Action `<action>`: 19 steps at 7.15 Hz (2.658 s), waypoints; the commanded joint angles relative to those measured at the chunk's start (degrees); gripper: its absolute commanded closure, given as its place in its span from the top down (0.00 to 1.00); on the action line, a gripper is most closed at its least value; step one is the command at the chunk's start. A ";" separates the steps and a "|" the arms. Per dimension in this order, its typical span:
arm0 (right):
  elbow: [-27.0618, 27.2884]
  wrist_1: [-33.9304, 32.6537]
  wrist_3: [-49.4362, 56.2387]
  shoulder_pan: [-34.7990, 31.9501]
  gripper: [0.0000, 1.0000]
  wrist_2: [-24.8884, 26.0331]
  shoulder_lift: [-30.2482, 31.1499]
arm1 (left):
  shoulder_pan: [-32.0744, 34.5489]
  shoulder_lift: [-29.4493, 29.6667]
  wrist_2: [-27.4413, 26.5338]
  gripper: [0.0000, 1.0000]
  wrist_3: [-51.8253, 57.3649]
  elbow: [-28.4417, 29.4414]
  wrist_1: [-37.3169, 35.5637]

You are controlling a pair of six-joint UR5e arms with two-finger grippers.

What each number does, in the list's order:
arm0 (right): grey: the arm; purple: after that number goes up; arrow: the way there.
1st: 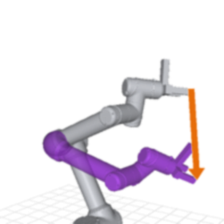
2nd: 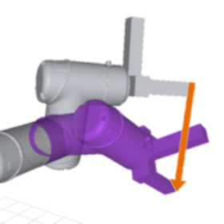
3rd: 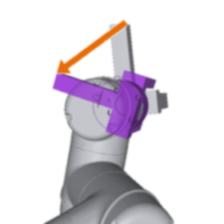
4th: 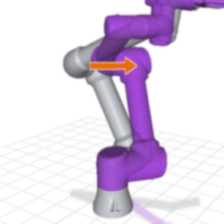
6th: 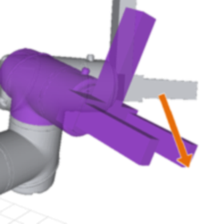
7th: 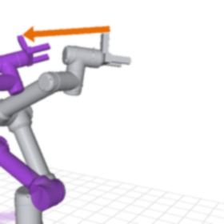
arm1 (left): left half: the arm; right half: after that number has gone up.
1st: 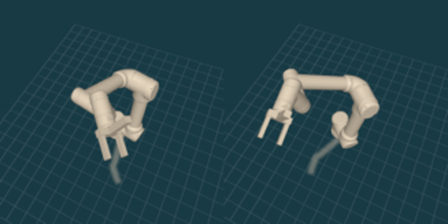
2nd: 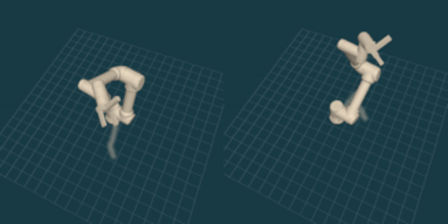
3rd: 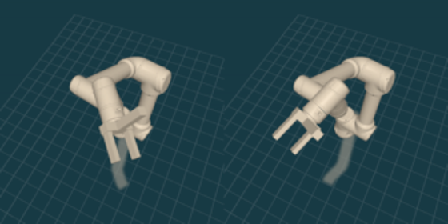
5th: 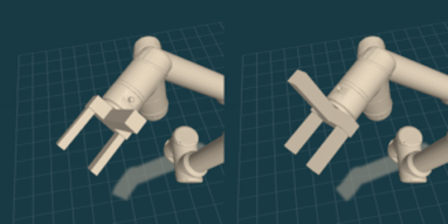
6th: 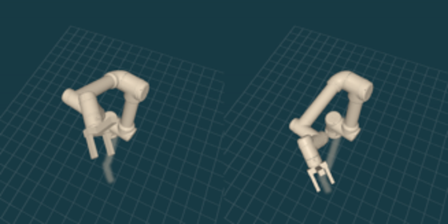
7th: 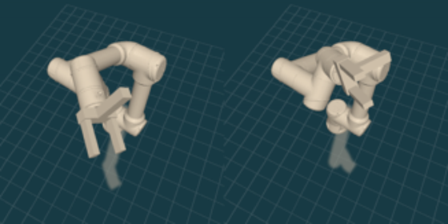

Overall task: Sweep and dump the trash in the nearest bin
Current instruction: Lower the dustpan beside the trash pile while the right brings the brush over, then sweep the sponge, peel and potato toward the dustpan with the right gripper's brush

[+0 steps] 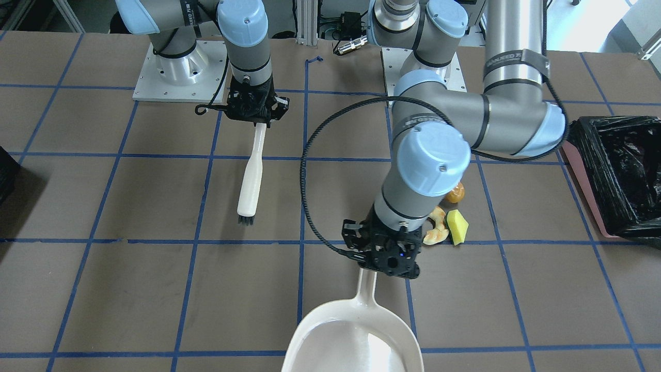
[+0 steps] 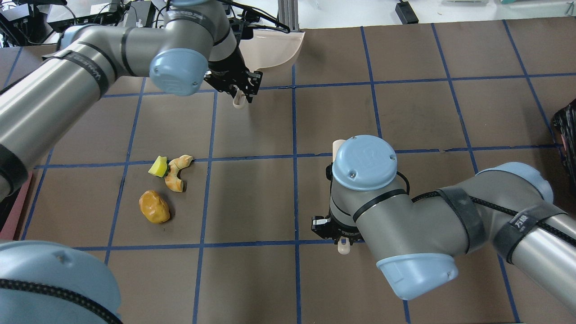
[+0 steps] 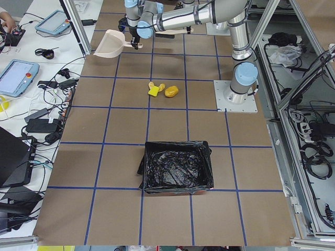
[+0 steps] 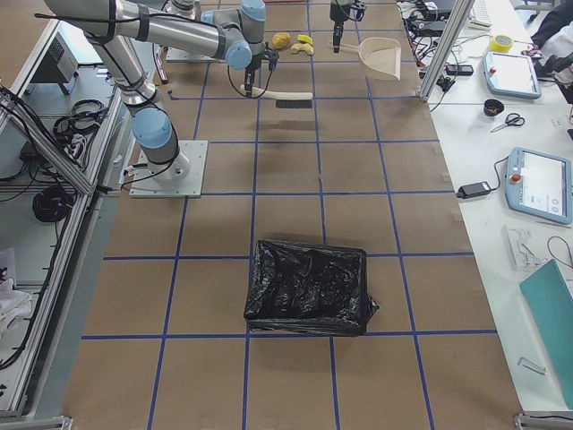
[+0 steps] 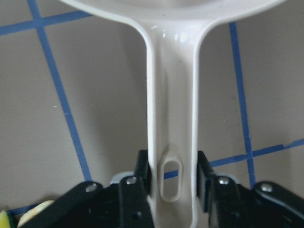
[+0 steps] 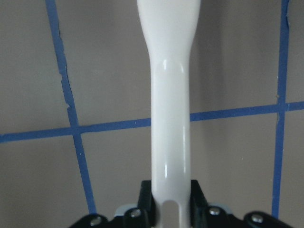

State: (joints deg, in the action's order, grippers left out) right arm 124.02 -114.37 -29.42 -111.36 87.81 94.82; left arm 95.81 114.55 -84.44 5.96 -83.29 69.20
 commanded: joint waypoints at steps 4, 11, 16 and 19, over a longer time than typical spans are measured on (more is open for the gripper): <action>-2.72 -2.44 -12.76 -5.43 0.00 -3.00 -5.32 | -21.68 -10.03 -9.83 0.00 47.35 -1.34 22.54; -13.79 -2.44 -17.76 -15.89 0.00 -5.81 -14.93 | -43.51 -7.51 -17.07 0.00 119.94 -13.00 -4.98; -24.94 -2.44 -41.82 -27.22 0.00 -7.84 -24.49 | -43.87 -5.75 -17.86 0.00 126.32 -19.27 -13.12; -30.76 -2.53 -51.24 -31.19 0.00 -7.39 -28.89 | -43.87 -6.43 -22.77 0.00 124.74 -22.15 -14.62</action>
State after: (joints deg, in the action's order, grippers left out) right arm 95.35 -116.86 -77.67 -141.03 80.29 67.68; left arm 51.97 109.06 -105.15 131.25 -103.59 54.82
